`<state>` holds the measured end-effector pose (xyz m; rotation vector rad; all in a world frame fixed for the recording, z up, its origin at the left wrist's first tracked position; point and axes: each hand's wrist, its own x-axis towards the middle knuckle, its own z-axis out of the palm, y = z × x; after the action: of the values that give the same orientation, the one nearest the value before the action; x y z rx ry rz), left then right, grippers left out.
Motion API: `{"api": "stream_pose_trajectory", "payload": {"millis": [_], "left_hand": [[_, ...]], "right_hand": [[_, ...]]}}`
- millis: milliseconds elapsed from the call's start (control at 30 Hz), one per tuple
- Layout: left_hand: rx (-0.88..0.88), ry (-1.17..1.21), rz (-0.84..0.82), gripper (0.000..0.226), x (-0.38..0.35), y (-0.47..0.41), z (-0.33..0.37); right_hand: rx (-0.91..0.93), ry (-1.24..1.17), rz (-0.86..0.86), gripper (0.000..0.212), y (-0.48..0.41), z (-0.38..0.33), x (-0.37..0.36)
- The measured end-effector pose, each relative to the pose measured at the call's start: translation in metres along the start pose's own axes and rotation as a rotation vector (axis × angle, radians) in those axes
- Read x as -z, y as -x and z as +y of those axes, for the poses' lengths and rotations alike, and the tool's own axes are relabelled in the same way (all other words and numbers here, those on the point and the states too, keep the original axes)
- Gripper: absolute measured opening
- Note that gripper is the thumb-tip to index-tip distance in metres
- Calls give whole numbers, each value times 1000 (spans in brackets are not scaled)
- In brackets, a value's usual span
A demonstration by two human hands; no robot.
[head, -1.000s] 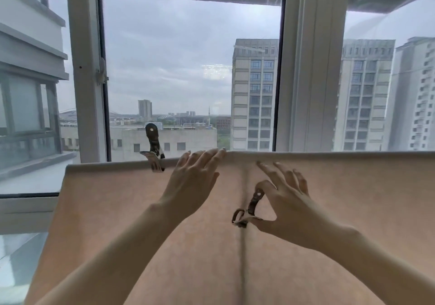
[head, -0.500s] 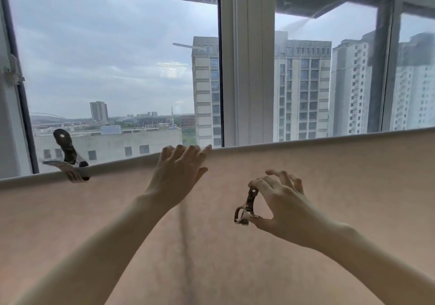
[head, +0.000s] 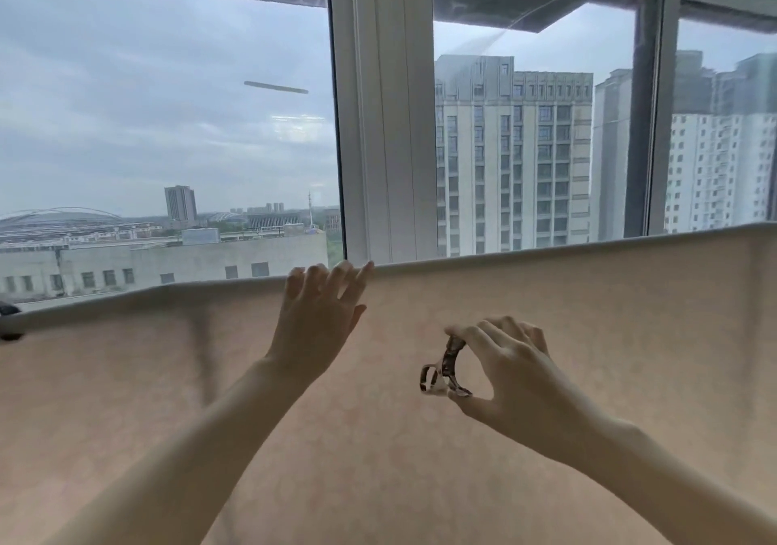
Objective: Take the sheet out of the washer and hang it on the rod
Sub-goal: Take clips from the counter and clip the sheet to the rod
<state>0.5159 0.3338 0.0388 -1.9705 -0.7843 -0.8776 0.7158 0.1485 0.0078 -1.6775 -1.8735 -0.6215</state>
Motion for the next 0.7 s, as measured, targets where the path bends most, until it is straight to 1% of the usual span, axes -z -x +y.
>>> {"api": "stream_pose_trajectory", "payload": {"millis": [133,233,333,567,700], "left_hand": [[2,-61,-8,62,-11,-16,26],[9,-91,-4,63,-18,-28,44],[-9,-109,27,63,-26,-40,65],[-35,-98,158,58,-51,-81,117],[-78,-50,248,64,-71,-103,152]], "right_hand": [[10,41,-20,69,10,38,16],[-11,35,-17,61,14,64,28],[-44,15,-13,59,19,83,33],[-118,-22,31,57,29,120,29],[-180,-12,70,57,26,142,28]]}}
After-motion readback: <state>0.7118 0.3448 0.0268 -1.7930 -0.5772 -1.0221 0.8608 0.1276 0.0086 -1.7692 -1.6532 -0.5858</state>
